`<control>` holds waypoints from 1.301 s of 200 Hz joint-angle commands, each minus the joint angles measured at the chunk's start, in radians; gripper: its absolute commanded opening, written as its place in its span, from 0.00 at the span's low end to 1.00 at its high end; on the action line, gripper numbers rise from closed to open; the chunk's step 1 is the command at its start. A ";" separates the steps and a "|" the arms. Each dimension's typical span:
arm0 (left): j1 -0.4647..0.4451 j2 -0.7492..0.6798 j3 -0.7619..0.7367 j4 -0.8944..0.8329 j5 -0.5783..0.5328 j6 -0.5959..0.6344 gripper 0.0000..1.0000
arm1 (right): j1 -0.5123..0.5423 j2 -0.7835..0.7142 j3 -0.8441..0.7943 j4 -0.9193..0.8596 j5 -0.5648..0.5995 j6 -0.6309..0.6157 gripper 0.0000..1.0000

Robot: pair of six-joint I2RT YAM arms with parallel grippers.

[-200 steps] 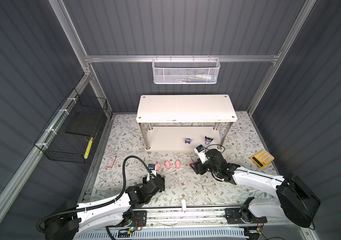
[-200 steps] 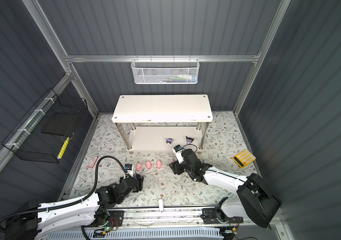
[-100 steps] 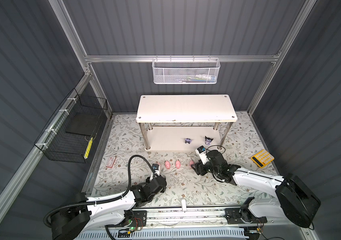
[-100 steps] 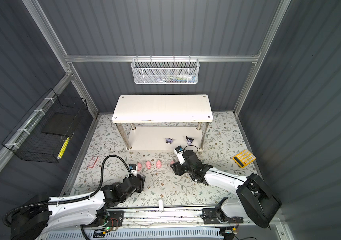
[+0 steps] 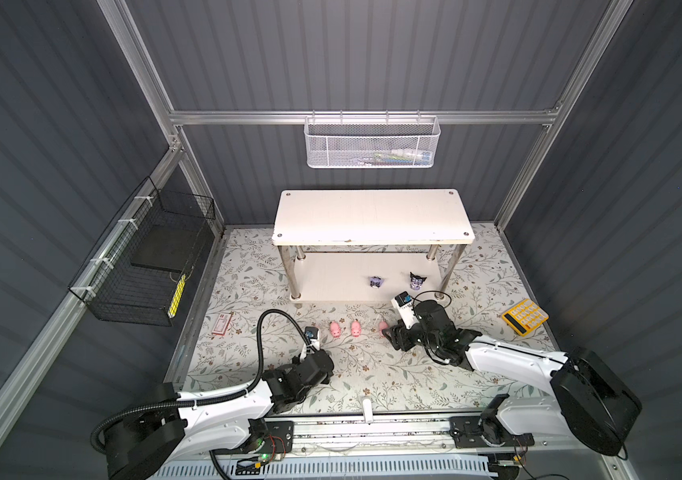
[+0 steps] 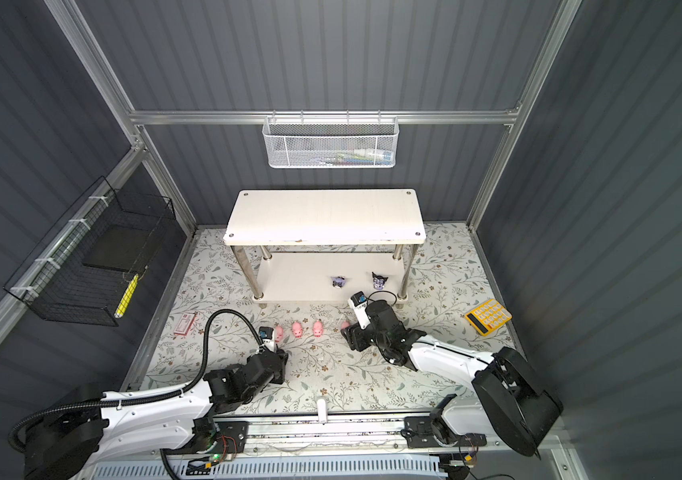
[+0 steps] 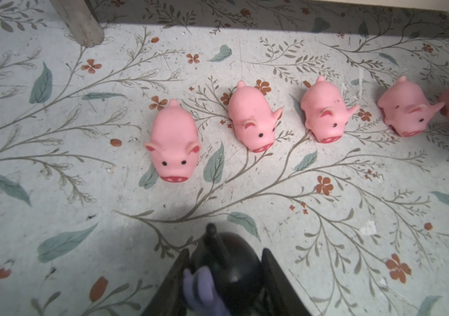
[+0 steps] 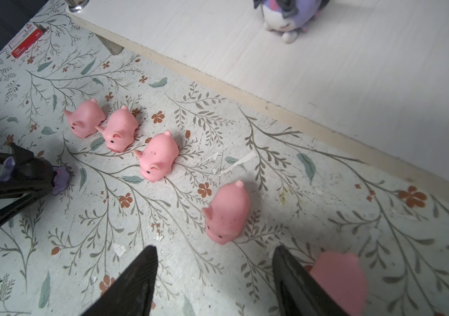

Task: Place and organize the plastic toys onto the shelf
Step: 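Lift the black figurine with the left gripper above the pig row, then carry the black figurine with the left gripper onto the lower shelf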

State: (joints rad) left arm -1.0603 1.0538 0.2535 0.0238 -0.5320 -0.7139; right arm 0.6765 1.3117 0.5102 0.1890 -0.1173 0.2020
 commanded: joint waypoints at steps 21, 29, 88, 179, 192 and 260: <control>0.006 -0.022 0.035 -0.024 -0.007 -0.014 0.36 | -0.004 -0.001 -0.005 0.012 -0.014 0.009 0.69; 0.006 -0.029 0.038 -0.035 -0.009 -0.021 0.35 | -0.004 0.001 -0.004 0.012 -0.017 0.008 0.69; 0.006 -0.032 0.135 -0.162 -0.031 -0.087 0.32 | -0.005 0.005 0.004 0.004 -0.023 0.010 0.68; 0.006 0.101 0.453 -0.312 -0.123 -0.076 0.34 | -0.005 -0.094 0.013 -0.071 -0.005 -0.008 0.68; 0.007 0.134 0.491 -0.310 -0.150 -0.081 0.34 | -0.005 -0.122 0.016 -0.092 0.002 -0.013 0.68; 0.072 0.349 0.628 -0.185 -0.200 -0.100 0.33 | -0.006 -0.297 0.034 -0.224 0.087 -0.038 0.69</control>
State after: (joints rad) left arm -1.0153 1.3556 0.8360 -0.2207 -0.6792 -0.7975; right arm 0.6746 1.0584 0.5148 0.0360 -0.0834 0.1825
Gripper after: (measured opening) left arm 0.393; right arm 0.686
